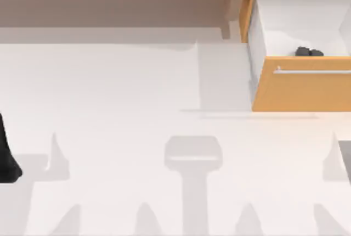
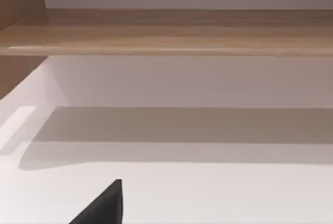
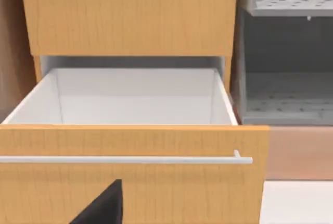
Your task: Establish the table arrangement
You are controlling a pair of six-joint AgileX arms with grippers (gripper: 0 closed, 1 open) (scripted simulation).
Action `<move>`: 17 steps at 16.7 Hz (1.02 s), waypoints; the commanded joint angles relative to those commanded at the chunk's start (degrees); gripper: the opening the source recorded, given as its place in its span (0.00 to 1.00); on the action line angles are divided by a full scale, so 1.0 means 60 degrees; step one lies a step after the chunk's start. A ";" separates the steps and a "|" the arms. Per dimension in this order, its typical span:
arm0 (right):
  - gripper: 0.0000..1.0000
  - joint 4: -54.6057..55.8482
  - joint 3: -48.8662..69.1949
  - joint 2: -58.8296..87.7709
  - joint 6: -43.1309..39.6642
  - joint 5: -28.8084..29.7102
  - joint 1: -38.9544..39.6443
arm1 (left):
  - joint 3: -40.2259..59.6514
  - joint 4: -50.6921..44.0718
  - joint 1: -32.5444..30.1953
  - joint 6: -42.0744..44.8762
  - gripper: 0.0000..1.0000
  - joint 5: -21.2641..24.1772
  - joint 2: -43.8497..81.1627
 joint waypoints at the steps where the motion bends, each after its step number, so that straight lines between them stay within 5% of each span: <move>1: 1.00 0.0000 0.0000 0.0000 0.0000 0.0000 0.0000 | 0.0000 0.0000 0.0000 0.0000 1.00 0.0000 0.0000; 8: 1.00 -0.1175 0.2043 0.2053 0.0523 0.0095 0.0094 | 0.0000 0.0000 0.0000 0.0000 1.00 0.0000 0.0000; 17: 1.00 -0.5367 0.9852 1.0819 0.2169 0.0215 0.0707 | 0.0000 0.0000 0.0000 0.0000 1.00 0.0000 0.0000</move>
